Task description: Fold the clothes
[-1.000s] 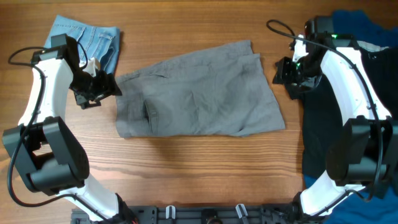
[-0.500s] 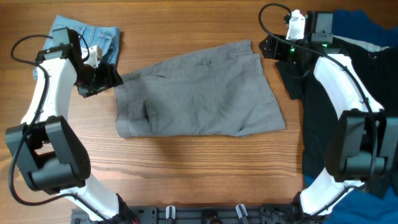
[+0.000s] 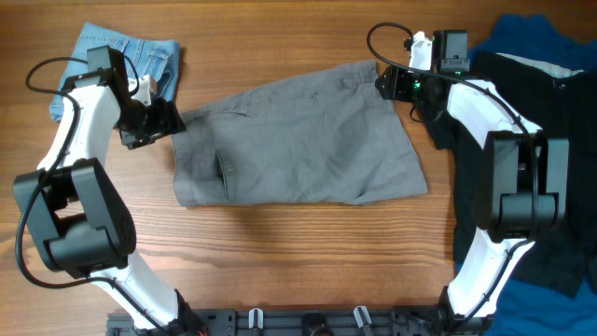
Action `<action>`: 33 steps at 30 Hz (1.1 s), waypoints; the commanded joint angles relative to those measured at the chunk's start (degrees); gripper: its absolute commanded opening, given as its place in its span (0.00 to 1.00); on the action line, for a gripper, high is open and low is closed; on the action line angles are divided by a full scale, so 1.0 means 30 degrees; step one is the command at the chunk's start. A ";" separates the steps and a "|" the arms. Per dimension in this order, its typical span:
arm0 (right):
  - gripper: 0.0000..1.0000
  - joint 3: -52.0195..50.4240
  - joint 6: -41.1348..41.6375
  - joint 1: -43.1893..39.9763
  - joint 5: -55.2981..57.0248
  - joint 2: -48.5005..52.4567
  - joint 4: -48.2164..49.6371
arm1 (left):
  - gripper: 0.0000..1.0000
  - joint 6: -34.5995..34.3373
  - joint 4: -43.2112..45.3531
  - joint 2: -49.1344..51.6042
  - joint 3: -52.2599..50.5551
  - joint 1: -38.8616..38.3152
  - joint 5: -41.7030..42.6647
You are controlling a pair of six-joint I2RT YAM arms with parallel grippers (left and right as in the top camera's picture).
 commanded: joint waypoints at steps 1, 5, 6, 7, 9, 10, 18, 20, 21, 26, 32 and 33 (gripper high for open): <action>0.66 -0.0182 -0.0656 0.0240 -0.0211 0.0474 -0.0007 | 0.73 0.0342 0.0109 0.0197 -0.0168 0.0058 -0.0197; 0.66 -0.0182 -0.0838 0.0255 -0.0007 0.1355 0.0372 | 0.73 0.0342 0.0117 0.0197 -0.0168 0.0058 -0.0204; 0.66 -0.0182 -0.0845 0.0255 -0.0401 0.1515 0.0437 | 0.73 0.0342 0.0109 0.0197 -0.0168 0.0058 -0.0204; 0.66 -0.0182 -0.0867 0.0255 -0.0816 0.1515 0.0474 | 0.73 0.0335 0.0080 0.0197 -0.0168 0.0058 -0.0197; 0.44 -0.0087 -0.1122 0.0226 -0.1705 0.1479 0.0634 | 0.73 0.0335 0.0029 0.0197 -0.0168 0.0058 -0.0197; 0.32 0.0029 -0.1348 0.0168 -0.2047 0.1443 0.0568 | 0.73 0.0335 0.0029 0.0197 -0.0160 0.0058 -0.0197; 0.04 0.0240 -0.0976 -0.0364 -0.3169 -0.1122 0.0437 | 0.74 0.0350 -0.0306 0.0197 -0.0168 0.0597 -0.0488; 0.04 0.0248 -0.0794 -0.0364 -0.3169 -0.1559 0.0386 | 0.75 0.0350 -0.0219 0.0197 -0.0168 0.0838 -0.0466; 0.04 0.0248 -0.0780 -0.0364 -0.3169 -0.1668 0.0386 | 0.75 0.0350 -0.0153 0.0211 -0.0168 0.0911 -0.0459; 0.04 0.0240 -0.0780 -0.0357 -0.3169 -0.1690 0.0197 | 0.68 0.0364 0.0976 0.0590 -0.0634 0.0911 0.1865; 0.04 0.0233 -0.0787 -0.0357 -0.3162 -0.1690 0.0000 | 0.47 0.0364 0.2419 0.0831 -0.1807 0.0882 0.3687; 0.04 0.0233 -0.0787 -0.0357 -0.3162 -0.1690 -0.0029 | 0.44 0.0364 0.2484 0.0838 -0.1807 0.0882 0.3694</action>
